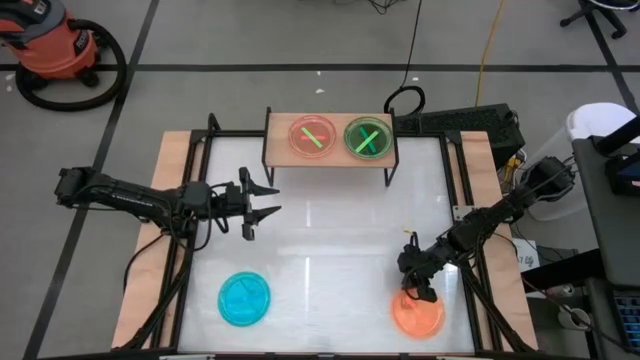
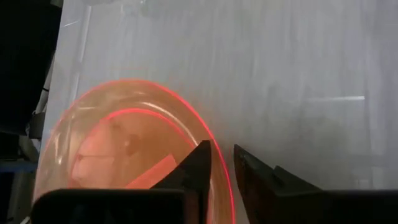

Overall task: Place and stack plates onto a shelf
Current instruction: Stack the orange plate on top of the green plate on the shelf

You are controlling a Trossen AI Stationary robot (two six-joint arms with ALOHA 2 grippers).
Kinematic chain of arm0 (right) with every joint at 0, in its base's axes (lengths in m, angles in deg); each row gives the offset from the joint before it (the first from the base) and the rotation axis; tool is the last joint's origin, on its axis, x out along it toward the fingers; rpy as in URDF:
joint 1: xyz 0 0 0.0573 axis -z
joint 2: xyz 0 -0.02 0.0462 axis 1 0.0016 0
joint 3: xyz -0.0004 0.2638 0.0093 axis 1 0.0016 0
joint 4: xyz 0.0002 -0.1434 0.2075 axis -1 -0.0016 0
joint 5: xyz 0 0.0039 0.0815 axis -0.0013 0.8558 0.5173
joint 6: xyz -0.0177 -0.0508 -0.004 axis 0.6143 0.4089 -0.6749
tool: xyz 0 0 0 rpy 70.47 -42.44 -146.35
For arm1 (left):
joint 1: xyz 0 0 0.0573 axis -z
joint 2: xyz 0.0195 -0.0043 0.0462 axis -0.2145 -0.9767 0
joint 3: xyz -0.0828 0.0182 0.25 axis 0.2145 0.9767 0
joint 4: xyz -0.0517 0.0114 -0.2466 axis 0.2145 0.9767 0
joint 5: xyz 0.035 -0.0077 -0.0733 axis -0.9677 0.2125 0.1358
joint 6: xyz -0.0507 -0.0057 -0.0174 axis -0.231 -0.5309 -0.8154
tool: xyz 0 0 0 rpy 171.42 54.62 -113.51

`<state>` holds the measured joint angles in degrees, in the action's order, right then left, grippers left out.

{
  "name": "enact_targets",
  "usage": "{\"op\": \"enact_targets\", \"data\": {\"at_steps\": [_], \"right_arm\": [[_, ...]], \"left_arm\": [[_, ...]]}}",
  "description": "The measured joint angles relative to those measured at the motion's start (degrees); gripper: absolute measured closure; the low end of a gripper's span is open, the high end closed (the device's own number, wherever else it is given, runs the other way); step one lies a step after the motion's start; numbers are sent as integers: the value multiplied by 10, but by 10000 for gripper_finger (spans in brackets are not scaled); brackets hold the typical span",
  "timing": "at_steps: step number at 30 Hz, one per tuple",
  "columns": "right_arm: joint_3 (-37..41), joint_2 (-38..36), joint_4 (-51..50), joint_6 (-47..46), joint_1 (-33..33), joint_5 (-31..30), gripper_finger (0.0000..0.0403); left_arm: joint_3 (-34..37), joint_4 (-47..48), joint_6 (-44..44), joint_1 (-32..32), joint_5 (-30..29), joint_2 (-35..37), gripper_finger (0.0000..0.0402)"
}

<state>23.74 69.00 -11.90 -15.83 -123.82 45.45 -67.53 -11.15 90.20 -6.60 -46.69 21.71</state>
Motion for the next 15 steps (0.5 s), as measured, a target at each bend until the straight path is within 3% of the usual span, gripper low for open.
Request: {"op": "enact_targets", "data": {"at_steps": [6,15], "right_arm": [[0,0,-5,14,0,2,397],[0,-2,-4,39,22,3,401]], "left_arm": [[0,4,-2,0,0,0,197],[0,3,-4,0,0,0,197]]}}
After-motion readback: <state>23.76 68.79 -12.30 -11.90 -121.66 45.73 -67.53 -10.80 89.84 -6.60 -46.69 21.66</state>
